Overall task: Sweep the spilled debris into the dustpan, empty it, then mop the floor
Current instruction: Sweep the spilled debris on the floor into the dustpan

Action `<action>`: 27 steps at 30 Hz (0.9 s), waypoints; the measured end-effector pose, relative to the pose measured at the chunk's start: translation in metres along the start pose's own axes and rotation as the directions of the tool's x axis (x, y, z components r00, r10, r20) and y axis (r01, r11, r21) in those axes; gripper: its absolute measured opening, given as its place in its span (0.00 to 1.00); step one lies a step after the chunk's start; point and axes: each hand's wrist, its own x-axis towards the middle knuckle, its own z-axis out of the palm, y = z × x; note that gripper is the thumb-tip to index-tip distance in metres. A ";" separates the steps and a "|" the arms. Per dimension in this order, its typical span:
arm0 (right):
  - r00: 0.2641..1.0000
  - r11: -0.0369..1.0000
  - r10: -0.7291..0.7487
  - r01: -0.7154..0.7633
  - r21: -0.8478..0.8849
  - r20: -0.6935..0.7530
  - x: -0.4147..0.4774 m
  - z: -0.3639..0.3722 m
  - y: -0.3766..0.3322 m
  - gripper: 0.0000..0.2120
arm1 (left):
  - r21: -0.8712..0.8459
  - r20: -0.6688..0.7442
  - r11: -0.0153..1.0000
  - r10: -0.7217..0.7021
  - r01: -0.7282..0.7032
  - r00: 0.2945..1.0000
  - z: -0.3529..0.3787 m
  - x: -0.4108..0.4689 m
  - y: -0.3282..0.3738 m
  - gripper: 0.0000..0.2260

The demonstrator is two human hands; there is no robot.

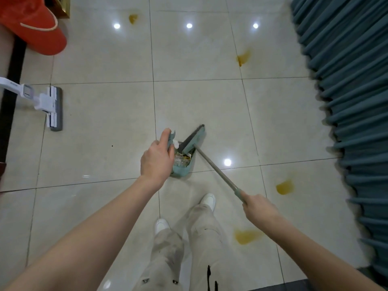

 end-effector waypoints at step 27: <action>0.997 0.997 -0.071 0.070 -0.027 -0.024 0.021 0.020 -0.036 0.20 | 0.020 0.002 1.000 -0.005 0.005 1.000 -0.002 -0.004 -0.002 0.18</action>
